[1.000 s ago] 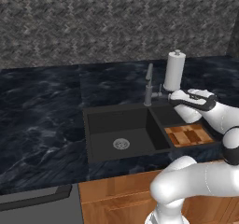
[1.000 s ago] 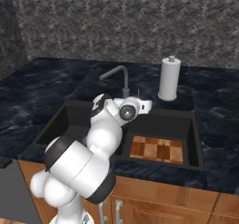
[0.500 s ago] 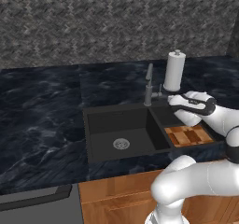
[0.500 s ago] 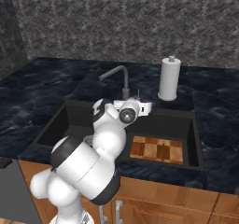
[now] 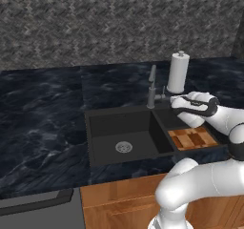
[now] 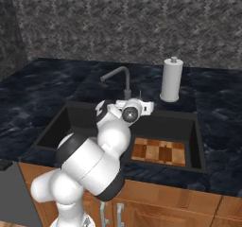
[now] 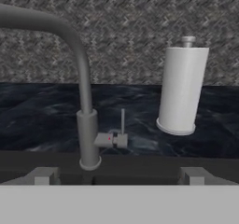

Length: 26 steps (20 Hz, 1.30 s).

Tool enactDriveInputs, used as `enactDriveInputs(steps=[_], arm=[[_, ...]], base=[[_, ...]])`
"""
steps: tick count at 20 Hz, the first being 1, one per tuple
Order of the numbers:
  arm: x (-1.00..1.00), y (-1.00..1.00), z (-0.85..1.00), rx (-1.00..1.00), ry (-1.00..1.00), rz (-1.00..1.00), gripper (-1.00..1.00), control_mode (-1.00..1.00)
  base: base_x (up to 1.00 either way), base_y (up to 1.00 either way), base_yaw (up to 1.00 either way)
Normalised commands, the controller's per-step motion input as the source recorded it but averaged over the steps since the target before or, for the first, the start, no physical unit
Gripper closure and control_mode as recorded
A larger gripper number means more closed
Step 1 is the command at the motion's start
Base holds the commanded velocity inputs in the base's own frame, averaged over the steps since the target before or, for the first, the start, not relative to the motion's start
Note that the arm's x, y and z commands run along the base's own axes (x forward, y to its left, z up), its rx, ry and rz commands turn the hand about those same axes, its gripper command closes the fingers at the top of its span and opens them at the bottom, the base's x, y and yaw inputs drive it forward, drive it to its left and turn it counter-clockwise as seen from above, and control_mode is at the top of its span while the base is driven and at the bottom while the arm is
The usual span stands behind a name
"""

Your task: Turn on the sink faucet with hot water and rinse the cutting board for ten seconds, then turn off the faucet. Push the cutting board to reach the water if necessary.

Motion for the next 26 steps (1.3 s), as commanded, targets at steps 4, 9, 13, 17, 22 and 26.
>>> enactDriveInputs(steps=[4, 9, 13, 17, 22, 26], arm=[[0.15, 0.0, 0.0, 0.0, 0.0, 0.0, -1.0, -1.0], [0.07, 0.0, -0.01, 0.01, 0.0, 0.0, -1.0, -1.0], [0.01, -0.02, -0.04, 0.0, 0.0, 0.0, -1.0, -1.0], [0.04, 0.0, -0.04, 0.0, 0.0, 0.0, -1.0, -1.0], [0.12, 0.0, -0.03, 0.0, 0.0, 0.0, -1.0, -1.0], [0.11, 0.0, -0.03, 0.0, 0.0, 0.0, -1.0, -1.0]], base=[[0.0, 0.0, 0.0], [0.0, 0.0, 0.0], [0.0, 0.0, 0.0], [0.0, 0.0, 0.0], [0.0, 0.0, 0.0], [0.0, 0.0, 0.0]])
